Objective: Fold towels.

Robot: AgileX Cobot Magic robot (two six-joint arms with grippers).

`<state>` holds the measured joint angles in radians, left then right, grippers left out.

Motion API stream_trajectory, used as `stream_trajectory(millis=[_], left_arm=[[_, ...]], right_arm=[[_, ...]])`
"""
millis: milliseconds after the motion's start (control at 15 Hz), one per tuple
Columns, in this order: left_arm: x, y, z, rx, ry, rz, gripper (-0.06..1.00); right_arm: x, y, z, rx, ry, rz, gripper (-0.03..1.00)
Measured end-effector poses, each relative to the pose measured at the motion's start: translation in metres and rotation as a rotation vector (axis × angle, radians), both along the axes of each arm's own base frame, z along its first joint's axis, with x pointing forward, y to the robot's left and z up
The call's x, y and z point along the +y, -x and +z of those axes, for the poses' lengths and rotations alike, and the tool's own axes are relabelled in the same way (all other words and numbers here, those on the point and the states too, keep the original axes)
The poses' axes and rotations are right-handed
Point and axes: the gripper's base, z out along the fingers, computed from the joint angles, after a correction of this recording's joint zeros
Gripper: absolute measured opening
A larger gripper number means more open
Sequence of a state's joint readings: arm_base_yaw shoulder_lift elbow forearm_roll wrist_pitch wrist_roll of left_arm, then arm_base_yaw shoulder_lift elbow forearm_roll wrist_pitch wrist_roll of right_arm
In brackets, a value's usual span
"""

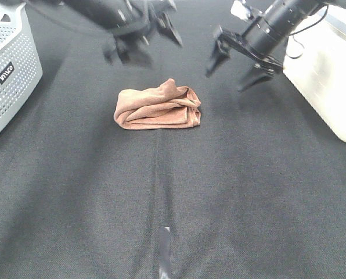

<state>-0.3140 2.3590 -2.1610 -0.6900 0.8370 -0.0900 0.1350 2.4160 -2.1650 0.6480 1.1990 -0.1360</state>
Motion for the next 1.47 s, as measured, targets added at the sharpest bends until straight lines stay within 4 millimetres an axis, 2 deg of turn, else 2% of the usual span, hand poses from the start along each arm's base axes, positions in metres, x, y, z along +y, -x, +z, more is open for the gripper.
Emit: stream_trajectory(millis=[200, 267, 467, 667, 800, 1000, 1133, 1333, 1467], left_arm=[[0.03, -0.01, 0.023, -0.07, -0.103, -0.017, 0.71], [0.03, -0.01, 0.023, -0.07, -0.103, -0.017, 0.71], [0.067, -0.019, 0.031, -0.078, -0.156, 0.026, 0.71], [0.09, -0.024, 0.031, -0.056, -0.153, 0.086, 0.71], [0.101, -0.025, 0.03, -0.037, -0.153, 0.106, 0.71], [0.104, -0.025, 0.03, -0.029, -0.159, 0.107, 0.71], [0.104, -0.025, 0.03, -0.028, -0.159, 0.107, 0.71], [0.104, -0.025, 0.03, -0.028, -0.159, 0.107, 0.71], [0.104, -0.025, 0.03, -0.027, -0.159, 0.108, 0.71]], right_arm=[[0.026, 0.001, 0.011, -0.053, -0.171, 0.043, 0.83], [0.026, 0.001, 0.011, -0.053, -0.171, 0.043, 0.83], [0.072, 0.007, 0.019, -0.141, -0.311, 0.096, 0.83], [0.106, 0.01, 0.003, -0.134, -0.389, 0.084, 0.83], [0.118, 0.009, -0.009, -0.114, -0.455, 0.065, 0.83], [0.118, 0.005, -0.033, -0.07, -0.477, 0.037, 0.83], [0.107, 0.004, -0.053, -0.003, -0.399, 0.029, 0.83], [0.087, 0.003, -0.064, 0.032, -0.256, 0.037, 0.83], [0.081, 0.005, -0.07, 0.06, -0.169, 0.05, 0.83]])
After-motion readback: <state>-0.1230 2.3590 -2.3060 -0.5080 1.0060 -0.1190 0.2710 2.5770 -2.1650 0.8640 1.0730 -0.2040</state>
